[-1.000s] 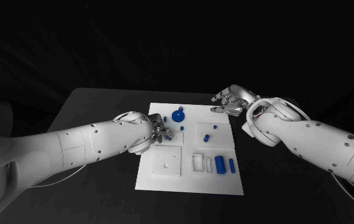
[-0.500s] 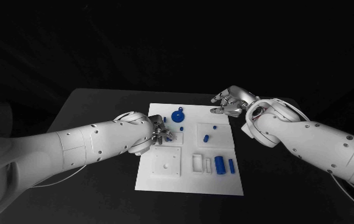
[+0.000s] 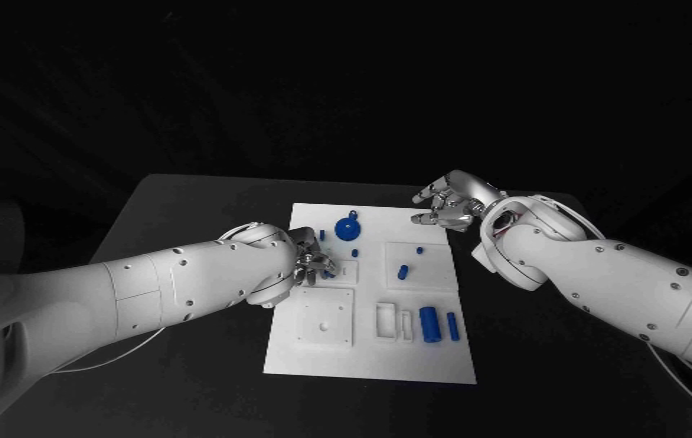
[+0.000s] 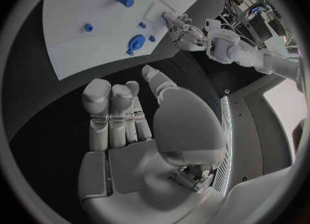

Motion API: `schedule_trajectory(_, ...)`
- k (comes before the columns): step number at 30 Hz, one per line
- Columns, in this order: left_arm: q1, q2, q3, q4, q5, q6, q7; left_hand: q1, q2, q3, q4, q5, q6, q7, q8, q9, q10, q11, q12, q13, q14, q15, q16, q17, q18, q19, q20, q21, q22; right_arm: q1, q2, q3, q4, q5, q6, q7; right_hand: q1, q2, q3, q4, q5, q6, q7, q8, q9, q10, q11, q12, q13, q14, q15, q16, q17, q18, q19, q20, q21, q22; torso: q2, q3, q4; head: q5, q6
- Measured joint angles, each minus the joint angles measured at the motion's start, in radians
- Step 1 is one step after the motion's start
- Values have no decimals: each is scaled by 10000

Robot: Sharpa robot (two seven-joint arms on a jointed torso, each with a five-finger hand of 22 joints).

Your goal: Assemble the parts on the task board

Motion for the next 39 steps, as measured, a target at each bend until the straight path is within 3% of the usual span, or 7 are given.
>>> schedule_trajectory(9,-37,-298,-20,343,75,-673,222,-134,134,1,-1,62,0,0,-15,33,8,9,51,33,-12,14,48,0,0,4,-5,0,-1,-23,-15,0,-16,4,16,0,0,0,0,0,0,0,-1,0,0,1,1,0,1,0,0,0,-10,1,0,0,-31,-1,1,0,0,-39,-26)
schedule_trajectory(19,-36,-326,-13,464,212,-1284,459,-166,166,0,-3,-59,0,0,-14,119,17,9,88,47,58,-23,88,-42,0,40,-41,0,-2,-44,-16,0,-45,7,43,0,0,0,0,0,0,0,-1,0,0,1,1,0,1,0,0,0,-10,0,0,0,-31,-1,2,11,3,-35,-45)
schedule_trajectory(28,-49,-243,-19,482,125,-1488,542,-166,166,65,9,-161,0,0,-4,170,18,9,88,31,58,-21,87,-44,0,39,-41,0,1,-48,-27,0,-42,9,66,-1,0,0,0,0,0,0,-2,0,0,2,2,0,1,0,0,0,-10,1,0,0,-31,-2,2,17,3,-24,-64)
schedule_trajectory(39,-169,-150,-25,379,-112,-1495,476,-155,155,77,-4,-189,0,0,-15,192,19,10,88,31,72,-2,86,-44,0,39,-41,0,4,-49,-36,0,-32,10,78,-5,-79,0,27,28,0,1,-4,0,0,16,16,0,1,0,0,0,-9,0,0,0,-31,-2,0,17,-5,-18,-83)
